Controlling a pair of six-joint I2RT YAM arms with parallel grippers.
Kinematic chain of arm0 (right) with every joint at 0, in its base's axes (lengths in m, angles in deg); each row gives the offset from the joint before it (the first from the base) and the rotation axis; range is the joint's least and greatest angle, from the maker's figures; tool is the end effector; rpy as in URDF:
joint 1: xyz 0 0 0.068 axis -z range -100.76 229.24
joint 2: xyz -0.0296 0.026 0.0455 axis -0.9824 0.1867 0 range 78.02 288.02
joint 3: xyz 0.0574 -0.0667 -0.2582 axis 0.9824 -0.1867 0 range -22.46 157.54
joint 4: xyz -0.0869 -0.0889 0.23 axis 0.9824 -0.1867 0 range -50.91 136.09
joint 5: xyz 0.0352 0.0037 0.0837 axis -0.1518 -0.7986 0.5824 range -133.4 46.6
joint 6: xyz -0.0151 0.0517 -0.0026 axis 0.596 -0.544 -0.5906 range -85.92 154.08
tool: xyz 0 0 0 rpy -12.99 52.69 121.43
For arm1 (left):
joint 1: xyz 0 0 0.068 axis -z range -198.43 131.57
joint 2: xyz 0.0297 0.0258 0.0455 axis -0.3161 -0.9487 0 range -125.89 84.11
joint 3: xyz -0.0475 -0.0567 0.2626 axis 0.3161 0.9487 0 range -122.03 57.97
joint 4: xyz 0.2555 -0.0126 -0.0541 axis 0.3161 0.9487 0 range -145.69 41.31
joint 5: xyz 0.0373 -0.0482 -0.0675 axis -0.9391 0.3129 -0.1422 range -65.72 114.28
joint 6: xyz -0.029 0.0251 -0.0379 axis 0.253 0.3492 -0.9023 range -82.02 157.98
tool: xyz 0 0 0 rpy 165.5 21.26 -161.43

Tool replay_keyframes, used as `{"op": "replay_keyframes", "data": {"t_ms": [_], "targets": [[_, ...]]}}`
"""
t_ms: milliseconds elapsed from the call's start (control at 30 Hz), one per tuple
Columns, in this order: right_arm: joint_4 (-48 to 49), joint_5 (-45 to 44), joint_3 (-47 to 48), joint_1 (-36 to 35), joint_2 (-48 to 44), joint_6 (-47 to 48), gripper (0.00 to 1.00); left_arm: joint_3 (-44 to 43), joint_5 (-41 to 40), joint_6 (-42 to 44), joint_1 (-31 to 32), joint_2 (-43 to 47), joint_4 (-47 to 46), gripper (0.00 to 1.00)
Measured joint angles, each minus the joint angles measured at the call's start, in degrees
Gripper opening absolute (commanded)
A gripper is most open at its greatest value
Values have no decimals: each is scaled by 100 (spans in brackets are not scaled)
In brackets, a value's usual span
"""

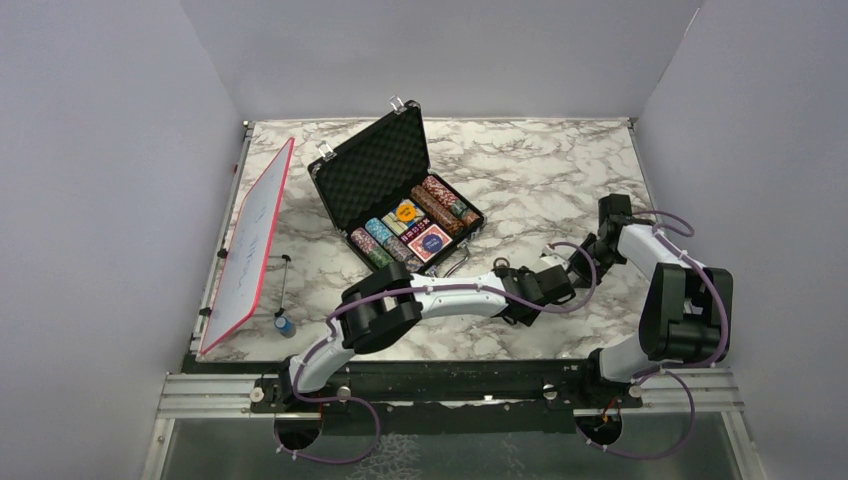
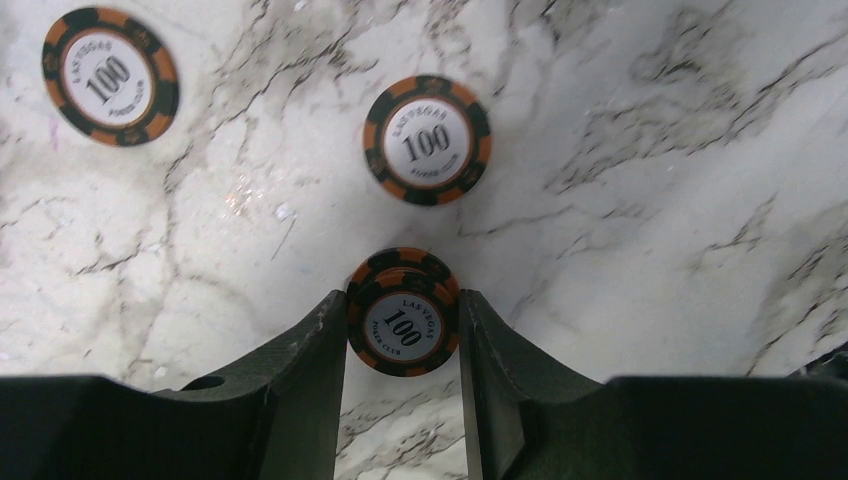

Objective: Pack up texas hold em set

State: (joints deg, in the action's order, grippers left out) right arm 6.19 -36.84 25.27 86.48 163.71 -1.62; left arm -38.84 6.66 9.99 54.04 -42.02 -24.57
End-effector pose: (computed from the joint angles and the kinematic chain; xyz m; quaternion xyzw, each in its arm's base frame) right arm 0.2517 -0.0279 0.1664 0.3577 0.9261 0.0810 0.0882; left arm 0.1524 -0.4468 0.1652 0.3255 0.8992 -0.0991 0.2752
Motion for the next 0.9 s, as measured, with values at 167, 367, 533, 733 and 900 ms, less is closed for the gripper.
{"op": "replay_keyframes", "data": {"t_ms": [167,367,533,733,900], "targets": [[22,693,-9,0,-146,424,42,511,11,195,-103,417,-15,26],[236,1622,-236,-240,-385,828,45,944,286,435,-415,1167,-334,26],[409,2229,-299,-730,-520,876,51,1296,750,715,-765,1779,-793,26],[531,2817,-173,-946,-588,879,55,1810,1401,1202,-1080,2168,-1198,25],[640,3322,-116,-992,-588,866,57,1902,1777,1635,-1215,2194,-1276,25]]}}
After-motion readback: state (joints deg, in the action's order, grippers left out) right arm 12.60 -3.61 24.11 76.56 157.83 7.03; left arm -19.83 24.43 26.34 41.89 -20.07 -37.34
